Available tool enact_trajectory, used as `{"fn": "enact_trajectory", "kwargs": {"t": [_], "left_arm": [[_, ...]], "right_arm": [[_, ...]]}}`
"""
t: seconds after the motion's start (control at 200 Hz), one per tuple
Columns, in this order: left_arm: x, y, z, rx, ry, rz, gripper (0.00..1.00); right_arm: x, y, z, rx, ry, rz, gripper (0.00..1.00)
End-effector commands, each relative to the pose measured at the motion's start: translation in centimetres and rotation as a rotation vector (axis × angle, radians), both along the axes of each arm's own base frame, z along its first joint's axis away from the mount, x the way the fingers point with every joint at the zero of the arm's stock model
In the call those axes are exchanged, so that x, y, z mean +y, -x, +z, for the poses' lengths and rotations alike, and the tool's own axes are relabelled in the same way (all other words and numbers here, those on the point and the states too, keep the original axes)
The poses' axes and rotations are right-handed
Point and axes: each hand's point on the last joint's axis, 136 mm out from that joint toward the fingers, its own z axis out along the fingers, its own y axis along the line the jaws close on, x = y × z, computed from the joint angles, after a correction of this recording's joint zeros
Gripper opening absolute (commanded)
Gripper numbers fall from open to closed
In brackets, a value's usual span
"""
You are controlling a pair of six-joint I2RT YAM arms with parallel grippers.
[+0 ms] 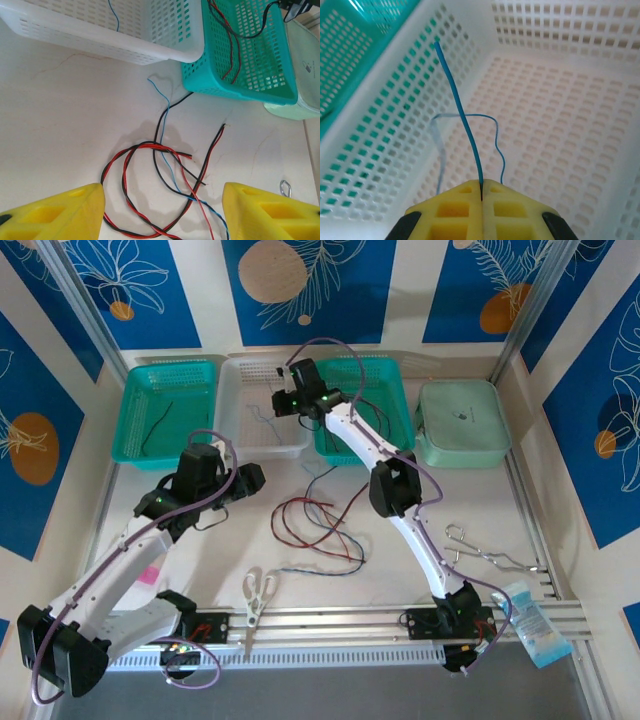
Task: Untangle the cables
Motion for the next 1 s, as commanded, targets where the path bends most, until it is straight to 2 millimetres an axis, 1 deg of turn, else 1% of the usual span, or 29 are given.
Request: {"fn": "enact_trajectory", "kwargs": {"t": [0.0,0.045,0.085,0.135,0.2,0.24,0.285,0.355,0.455,0.48,0.49,0.51,0.54,0.61,0.66,0.695,0.7,0.705,0.785,0.79,0.92,0.925,0.93,0.996], "left_arm": [[0.2,0.3,-0.5,0.027,0.002,-0.004,0.63],[0.2,0.3,-0.5,0.029,0.000,-0.003,0.63],[0.3,0.4,-0.6,0.031,-0.002,-0.002,0.63],[0.3,0.4,-0.6,0.037,-0.005,-0.002,0.63],[0.4,0.6,-0.7,0.043,-0.008,-0.002,0.63],[0.4,0.7,-0.7,0.044,-0.008,0.000,0.64],[0.5,0.8,-0.7,0.043,-0.008,0.003,0.65],[0.7,0.8,-0.4,0.037,-0.011,0.005,0.67],[0.7,0.9,0.0,0.036,-0.015,0.004,0.67],[0.7,0.9,-0.1,0.043,-0.017,0.005,0.67],[0.7,0.9,-0.1,0.043,-0.016,0.005,0.67],[0.7,0.9,-0.1,0.046,-0.017,0.003,0.67],[0.6,0.8,-0.3,0.051,-0.020,-0.001,0.67],[0.5,0.9,-0.8,0.066,-0.029,-0.010,0.67],[0.3,0.9,-1.2,0.074,-0.037,-0.023,0.67],[0.2,1.0,-1.6,0.081,-0.042,-0.031,0.67],[0.2,1.0,-1.6,0.082,-0.043,-0.033,0.67],[0.2,1.0,-1.7,0.083,-0.044,-0.034,0.67],[-0.1,1.1,-2.3,0.096,-0.050,-0.049,0.67],[-0.1,1.1,-2.3,0.098,-0.050,-0.050,0.67],[-0.4,1.3,-2.9,0.111,-0.051,-0.064,0.67],[-0.5,1.4,-3.0,0.112,-0.051,-0.065,0.67],[-0.5,1.4,-3.0,0.113,-0.051,-0.065,0.67],[-0.6,1.6,-3.2,0.118,-0.052,-0.070,0.67]], "right_arm": [[0.4,1.8,-1.0,0.019,0.084,0.047,0.04],[0.5,2.1,-1.0,0.021,0.090,0.060,0.08],[0.6,2.2,-0.7,0.020,0.089,0.066,0.14],[0.5,2.2,0.1,0.009,0.088,0.071,0.27],[0.5,2.2,2.1,-0.029,0.083,0.076,0.41],[0.3,2.2,3.6,-0.057,0.078,0.080,0.52],[0.2,2.2,5.4,-0.090,0.070,0.084,0.59],[-0.5,2.4,8.1,-0.130,0.065,0.077,0.62],[-2.1,3.1,12.0,-0.158,0.057,0.039,0.63],[-2.8,3.3,12.8,-0.150,0.053,0.010,0.63],[-3.1,3.3,12.8,-0.139,0.053,-0.003,0.63],[-3.9,3.5,13.8,-0.129,0.046,-0.035,0.63],[-5.0,4.0,14.7,-0.102,0.040,-0.076,0.62],[-7.9,5.6,15.9,-0.021,0.043,-0.168,0.61],[-9.8,7.0,16.5,0.022,0.056,-0.209,0.61],[-10.9,8.2,16.4,0.050,0.072,-0.227,0.61],[-11.0,8.4,16.8,0.046,0.069,-0.229,0.61],[-11.2,8.5,16.3,0.055,0.078,-0.231,0.61],[-13.5,11.7,16.2,0.074,0.100,-0.249,0.61],[-13.6,11.9,16.6,0.067,0.095,-0.249,0.61],[-17.1,17.4,14.0,0.123,0.115,-0.239,0.59],[-17.2,17.6,14.1,0.121,0.112,-0.238,0.59],[-17.3,17.8,13.6,0.130,0.118,-0.239,0.59],[-18.9,20.5,11.8,0.177,0.138,-0.240,0.57]]}}
